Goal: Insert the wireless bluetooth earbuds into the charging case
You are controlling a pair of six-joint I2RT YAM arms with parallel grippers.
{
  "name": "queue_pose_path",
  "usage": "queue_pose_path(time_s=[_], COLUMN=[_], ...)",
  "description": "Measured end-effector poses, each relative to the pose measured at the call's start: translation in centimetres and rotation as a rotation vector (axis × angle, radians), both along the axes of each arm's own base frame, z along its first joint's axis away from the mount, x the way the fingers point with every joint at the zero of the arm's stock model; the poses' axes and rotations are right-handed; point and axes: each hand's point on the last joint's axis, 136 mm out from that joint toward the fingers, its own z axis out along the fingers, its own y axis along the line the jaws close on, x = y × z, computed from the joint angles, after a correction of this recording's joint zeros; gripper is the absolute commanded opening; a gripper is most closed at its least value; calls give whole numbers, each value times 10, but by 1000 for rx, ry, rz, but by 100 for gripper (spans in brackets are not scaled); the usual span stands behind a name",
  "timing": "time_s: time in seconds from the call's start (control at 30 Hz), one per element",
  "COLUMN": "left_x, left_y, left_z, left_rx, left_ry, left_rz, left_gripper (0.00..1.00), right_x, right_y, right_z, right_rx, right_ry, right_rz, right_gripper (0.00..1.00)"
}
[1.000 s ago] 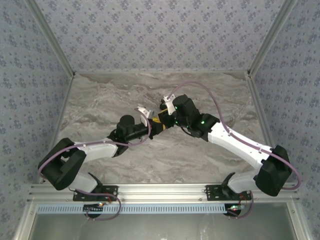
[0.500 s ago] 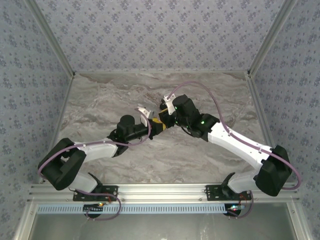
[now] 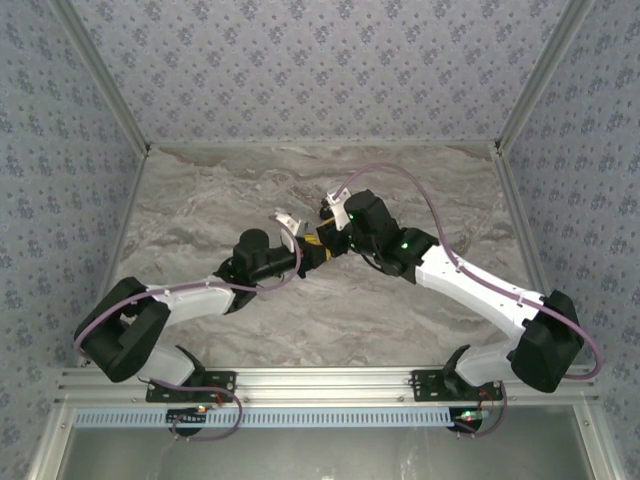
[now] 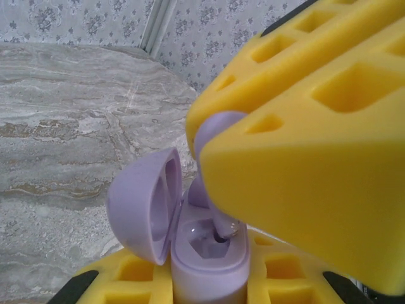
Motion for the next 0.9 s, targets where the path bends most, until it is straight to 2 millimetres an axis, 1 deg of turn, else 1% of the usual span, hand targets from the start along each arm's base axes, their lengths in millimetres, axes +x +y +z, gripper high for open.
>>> queue_pose_path(time_s=[0.2, 0.9], left_x=[-2, -2], left_y=[0, 2], left_z=[5, 1], left_rx=[-8, 10], left_ry=[0, 18], left_rz=[-5, 10], left_gripper=[13, 13], right_x=[0, -3], right_y=[-1, 0], right_z=[0, -3], right_rx=[-5, -23], right_ry=[-4, -1], right_rz=[-3, 9], right_gripper=[18, 19])
